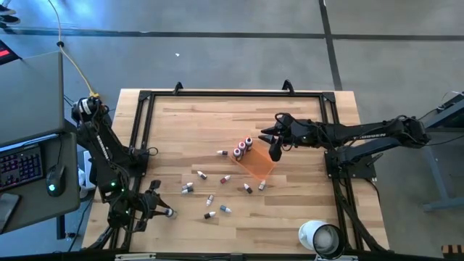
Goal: Pick & Place food coloring
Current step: Put the big blue food coloring bottle into the orange bin
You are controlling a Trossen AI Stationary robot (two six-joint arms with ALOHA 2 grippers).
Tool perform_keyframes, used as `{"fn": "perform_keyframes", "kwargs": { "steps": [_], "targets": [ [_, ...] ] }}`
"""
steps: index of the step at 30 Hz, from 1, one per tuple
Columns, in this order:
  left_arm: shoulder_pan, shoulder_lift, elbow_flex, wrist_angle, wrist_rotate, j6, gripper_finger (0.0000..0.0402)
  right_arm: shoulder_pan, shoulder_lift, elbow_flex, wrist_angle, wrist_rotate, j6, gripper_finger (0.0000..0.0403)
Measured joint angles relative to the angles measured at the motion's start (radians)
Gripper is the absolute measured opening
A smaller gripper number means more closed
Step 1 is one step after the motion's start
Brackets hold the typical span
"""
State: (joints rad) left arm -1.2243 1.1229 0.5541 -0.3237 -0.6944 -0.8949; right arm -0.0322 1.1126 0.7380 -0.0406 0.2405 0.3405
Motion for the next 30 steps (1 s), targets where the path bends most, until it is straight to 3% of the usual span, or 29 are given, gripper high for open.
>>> {"fn": "perform_keyframes", "kwargs": {
  "steps": [6,12,18,23,27,30],
  "targets": [
    [0.000,0.000,0.000,0.001,-0.037,0.046,0.0020,0.000,0.000,0.000,0.000,0.000,0.000,0.0123],
    [0.001,0.002,-0.002,-0.008,-0.098,0.079,0.0019,0.000,0.000,0.000,0.000,0.000,0.000,0.0123],
    [0.024,0.002,-0.002,0.016,-0.243,0.080,0.0032,0.000,0.000,0.000,0.000,0.000,0.001,0.0123],
    [0.183,-0.002,0.000,0.045,-0.276,0.083,0.0034,0.000,0.000,0.000,0.001,0.030,0.040,0.0123],
    [0.404,-0.002,0.027,0.083,-0.142,0.219,0.0035,0.000,0.000,0.000,0.001,0.073,0.045,0.0123],
    [0.571,-0.002,0.047,0.249,-0.015,0.430,0.0036,0.000,0.000,0.000,0.001,0.095,0.045,0.0123]
  ]
}}
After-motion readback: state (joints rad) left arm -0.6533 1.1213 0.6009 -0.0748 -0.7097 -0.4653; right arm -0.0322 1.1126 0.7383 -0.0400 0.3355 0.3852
